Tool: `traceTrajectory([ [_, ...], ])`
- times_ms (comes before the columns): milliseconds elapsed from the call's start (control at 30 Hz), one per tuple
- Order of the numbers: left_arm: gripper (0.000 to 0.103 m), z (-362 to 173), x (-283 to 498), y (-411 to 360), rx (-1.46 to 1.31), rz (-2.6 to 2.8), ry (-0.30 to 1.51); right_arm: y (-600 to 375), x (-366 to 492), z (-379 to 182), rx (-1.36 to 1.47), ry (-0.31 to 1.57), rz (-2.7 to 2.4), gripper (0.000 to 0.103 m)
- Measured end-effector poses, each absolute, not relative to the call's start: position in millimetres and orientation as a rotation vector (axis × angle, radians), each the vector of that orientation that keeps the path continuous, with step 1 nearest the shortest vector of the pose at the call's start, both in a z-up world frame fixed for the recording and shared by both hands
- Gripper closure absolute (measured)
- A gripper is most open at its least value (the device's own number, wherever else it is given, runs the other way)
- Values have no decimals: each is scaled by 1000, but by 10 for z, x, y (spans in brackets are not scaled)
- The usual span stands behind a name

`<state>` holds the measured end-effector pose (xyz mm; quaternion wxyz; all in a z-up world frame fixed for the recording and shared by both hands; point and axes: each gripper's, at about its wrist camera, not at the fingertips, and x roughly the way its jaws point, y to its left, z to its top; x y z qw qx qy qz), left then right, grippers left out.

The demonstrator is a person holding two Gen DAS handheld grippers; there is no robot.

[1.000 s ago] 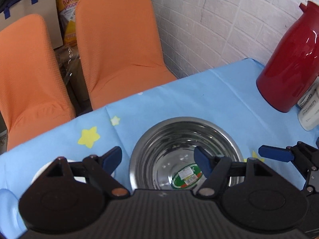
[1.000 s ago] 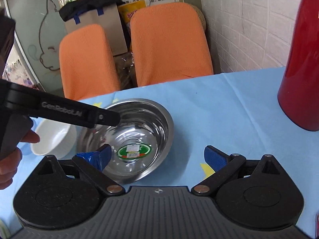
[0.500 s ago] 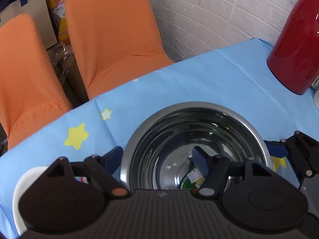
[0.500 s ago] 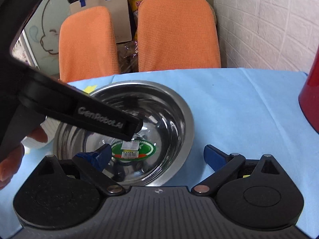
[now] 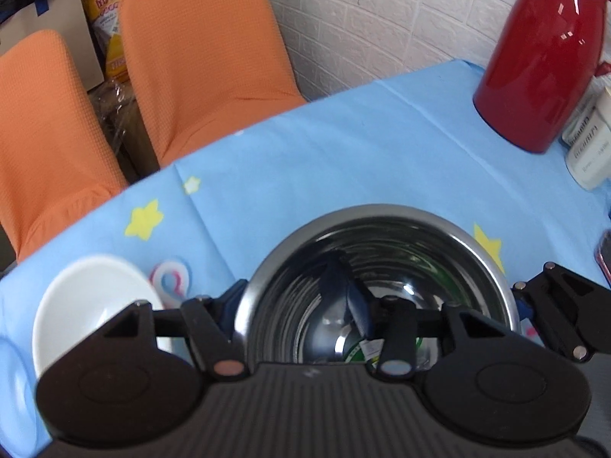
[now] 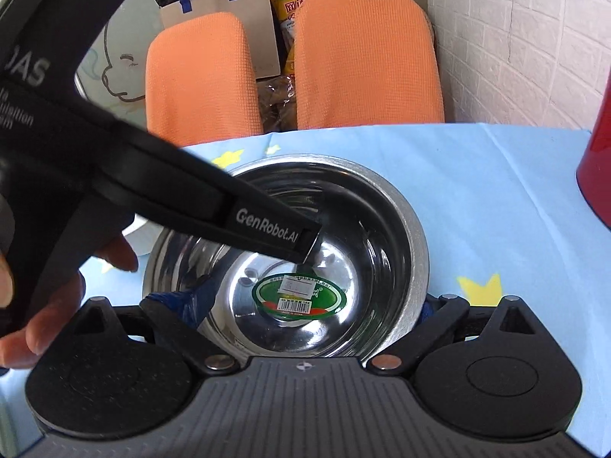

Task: Organize plates and bowls
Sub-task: 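Lift the steel bowl with the left gripper and set it on the plates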

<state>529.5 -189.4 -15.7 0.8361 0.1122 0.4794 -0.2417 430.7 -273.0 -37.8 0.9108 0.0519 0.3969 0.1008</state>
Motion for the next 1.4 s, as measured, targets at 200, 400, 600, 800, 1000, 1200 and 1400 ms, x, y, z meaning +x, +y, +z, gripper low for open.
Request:
traceTrajectory([
  [200, 58, -157, 4607, -1637, 181, -511, 1078, -2603, 3761, -276, 139, 849, 235, 16],
  [400, 58, -146, 3808, -1346, 162, -475, 1077, -2269, 3017, -314, 94, 851, 249, 15],
  [600, 58, -181, 3285, -1148, 168, -465, 1062, -2057, 2452, -387, 113, 844, 273, 15],
  [800, 57, -274, 3080, -1243, 184, -476, 1039, -2085, 2338, -437, 123, 854, 249, 15],
  [1000, 49, -341, 3016, -1279, 219, -461, 975, -2025, 2260, -527, 115, 845, 249, 15],
  [1200, 30, -116, 2985, -1084, 152, -454, 898, -2184, 2156, -395, 125, 834, 271, 17],
  [1400, 29, 293, 3022, -690, 98, -395, 812, -2492, 2025, -35, 132, 714, 217, 16],
])
